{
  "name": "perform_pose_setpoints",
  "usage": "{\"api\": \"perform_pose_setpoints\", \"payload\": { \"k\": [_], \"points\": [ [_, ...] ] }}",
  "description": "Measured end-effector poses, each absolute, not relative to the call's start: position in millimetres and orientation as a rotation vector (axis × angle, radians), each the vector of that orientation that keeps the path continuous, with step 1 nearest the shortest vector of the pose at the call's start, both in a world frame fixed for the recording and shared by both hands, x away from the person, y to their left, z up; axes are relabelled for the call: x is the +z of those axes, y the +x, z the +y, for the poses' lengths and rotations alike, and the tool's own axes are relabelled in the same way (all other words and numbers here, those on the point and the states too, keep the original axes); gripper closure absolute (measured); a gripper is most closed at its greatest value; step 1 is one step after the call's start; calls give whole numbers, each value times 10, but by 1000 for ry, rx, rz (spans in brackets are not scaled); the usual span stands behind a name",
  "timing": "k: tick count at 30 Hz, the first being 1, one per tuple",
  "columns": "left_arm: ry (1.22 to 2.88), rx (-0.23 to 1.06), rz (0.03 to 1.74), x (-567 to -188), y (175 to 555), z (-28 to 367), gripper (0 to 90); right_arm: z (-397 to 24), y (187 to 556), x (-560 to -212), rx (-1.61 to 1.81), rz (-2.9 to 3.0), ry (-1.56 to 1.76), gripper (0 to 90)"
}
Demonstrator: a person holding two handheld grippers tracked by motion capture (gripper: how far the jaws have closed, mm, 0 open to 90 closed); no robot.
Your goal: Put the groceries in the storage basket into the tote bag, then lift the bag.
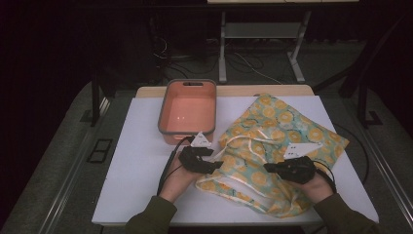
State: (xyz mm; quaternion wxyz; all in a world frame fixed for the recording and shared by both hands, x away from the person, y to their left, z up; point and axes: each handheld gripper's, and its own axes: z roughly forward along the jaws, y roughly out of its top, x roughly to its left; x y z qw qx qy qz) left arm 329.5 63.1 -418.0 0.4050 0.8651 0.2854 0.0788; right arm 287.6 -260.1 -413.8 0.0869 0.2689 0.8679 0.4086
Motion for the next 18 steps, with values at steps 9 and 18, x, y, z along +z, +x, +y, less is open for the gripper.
{"api": "perform_pose_setpoints", "payload": {
  "k": [9, 18],
  "points": [
    [2190, 193, 748, -4251, 3357, 630, 409, -2436, 2847, -4352, 1087, 2723, 776, 802],
    [2180, 162, 756, -4262, 3327, 673, 398, -2803, 3029, -3986, 1275, 2474, 913, 575]
  ]
}}
